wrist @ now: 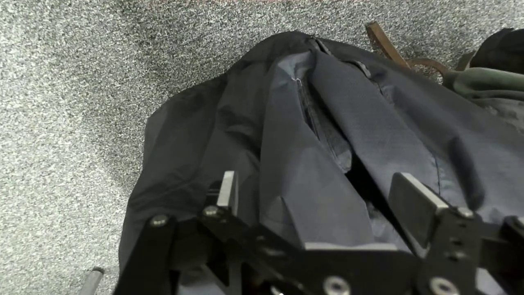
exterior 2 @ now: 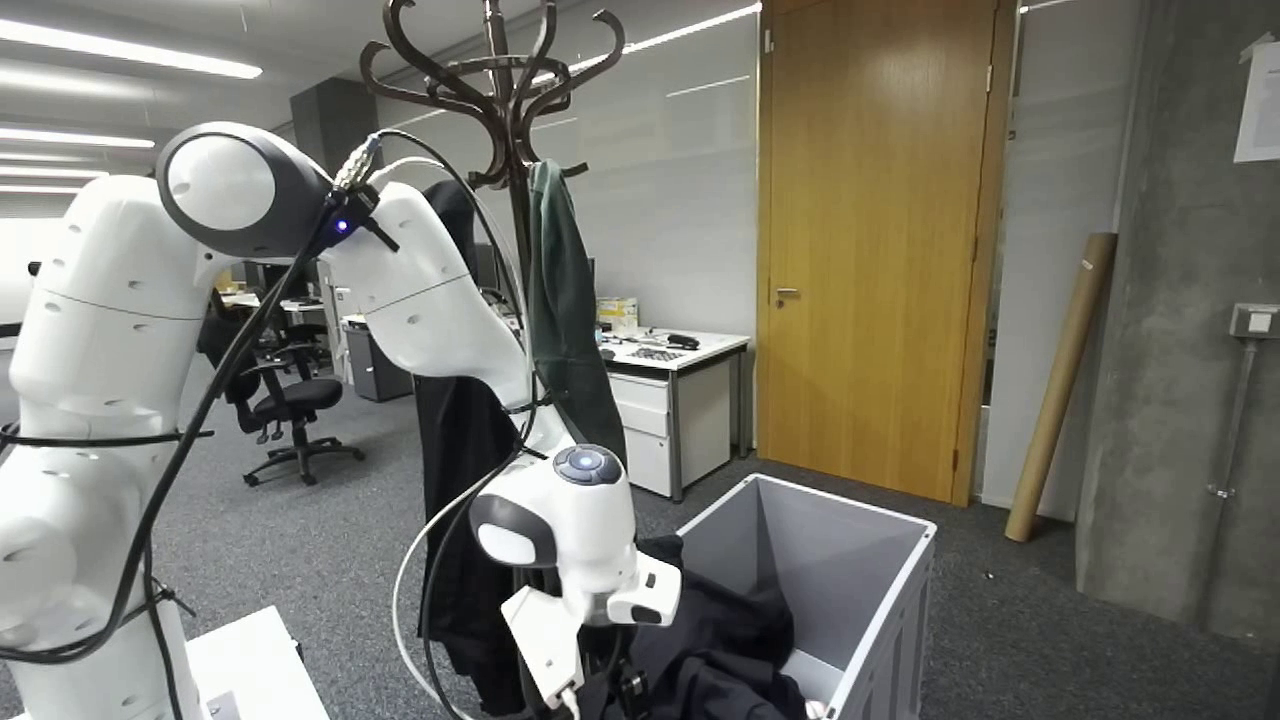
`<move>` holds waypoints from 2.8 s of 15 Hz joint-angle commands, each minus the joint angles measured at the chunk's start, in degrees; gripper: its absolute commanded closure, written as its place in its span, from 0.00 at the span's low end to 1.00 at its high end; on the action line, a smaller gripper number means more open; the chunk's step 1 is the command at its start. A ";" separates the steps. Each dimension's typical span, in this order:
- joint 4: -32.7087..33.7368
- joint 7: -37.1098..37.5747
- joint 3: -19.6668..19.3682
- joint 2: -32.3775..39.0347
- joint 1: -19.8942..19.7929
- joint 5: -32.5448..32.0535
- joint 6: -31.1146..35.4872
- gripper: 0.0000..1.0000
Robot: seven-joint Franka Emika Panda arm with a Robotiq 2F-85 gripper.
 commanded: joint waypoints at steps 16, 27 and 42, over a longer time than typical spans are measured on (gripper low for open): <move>3.89 -33.58 16.15 3.83 -14.44 20.25 5.90 0.00; 11.28 -45.38 22.16 10.09 -16.38 29.71 11.19 0.00; 9.98 -37.07 23.46 3.74 -15.37 35.27 18.47 1.00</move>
